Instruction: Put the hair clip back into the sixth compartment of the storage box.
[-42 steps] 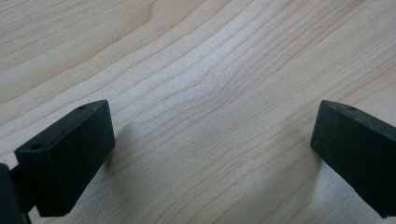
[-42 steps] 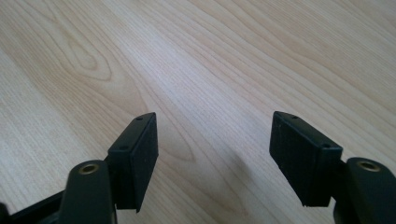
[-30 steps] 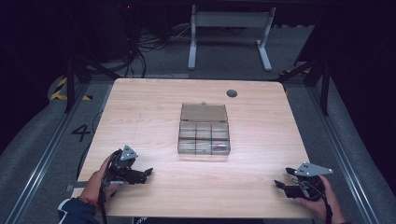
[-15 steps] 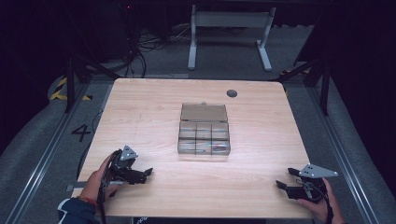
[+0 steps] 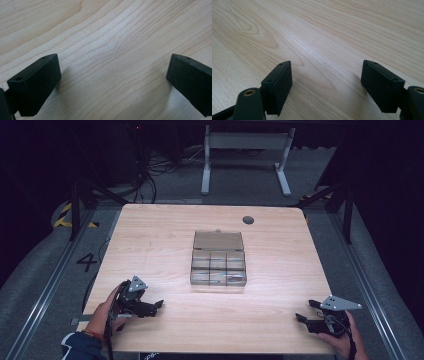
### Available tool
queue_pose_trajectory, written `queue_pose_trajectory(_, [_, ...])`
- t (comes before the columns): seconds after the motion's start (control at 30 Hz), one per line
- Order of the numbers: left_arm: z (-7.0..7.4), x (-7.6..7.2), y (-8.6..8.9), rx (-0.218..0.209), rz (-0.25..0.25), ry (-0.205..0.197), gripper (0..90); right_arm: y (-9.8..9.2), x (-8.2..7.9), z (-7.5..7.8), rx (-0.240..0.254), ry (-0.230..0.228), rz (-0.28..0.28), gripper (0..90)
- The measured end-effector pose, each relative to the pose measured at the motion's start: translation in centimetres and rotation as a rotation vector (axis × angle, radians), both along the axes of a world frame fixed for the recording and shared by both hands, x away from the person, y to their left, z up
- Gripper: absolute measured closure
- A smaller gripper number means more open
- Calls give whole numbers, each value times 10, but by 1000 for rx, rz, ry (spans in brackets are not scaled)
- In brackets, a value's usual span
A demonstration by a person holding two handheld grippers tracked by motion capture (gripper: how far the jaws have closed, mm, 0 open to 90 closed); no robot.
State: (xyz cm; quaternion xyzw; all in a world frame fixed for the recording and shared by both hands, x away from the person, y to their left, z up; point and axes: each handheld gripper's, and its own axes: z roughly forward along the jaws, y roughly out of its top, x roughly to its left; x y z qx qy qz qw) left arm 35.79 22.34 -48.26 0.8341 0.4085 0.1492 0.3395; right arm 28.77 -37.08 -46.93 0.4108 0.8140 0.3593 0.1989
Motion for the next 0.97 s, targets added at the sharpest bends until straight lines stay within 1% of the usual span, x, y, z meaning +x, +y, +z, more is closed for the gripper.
queue_pose_trajectory(0.47, [0,0,0,0,0,0,1,0,0,0,4,2,-1,258])
queue_pose_trajectory(0.63, [0,0,0,0,0,0,1,-1,1,0,5,1,-22,262])
queue_pose_trajectory(0.97, [0,0,0,0,0,0,1,-1,1,0,3,0,-26,258])
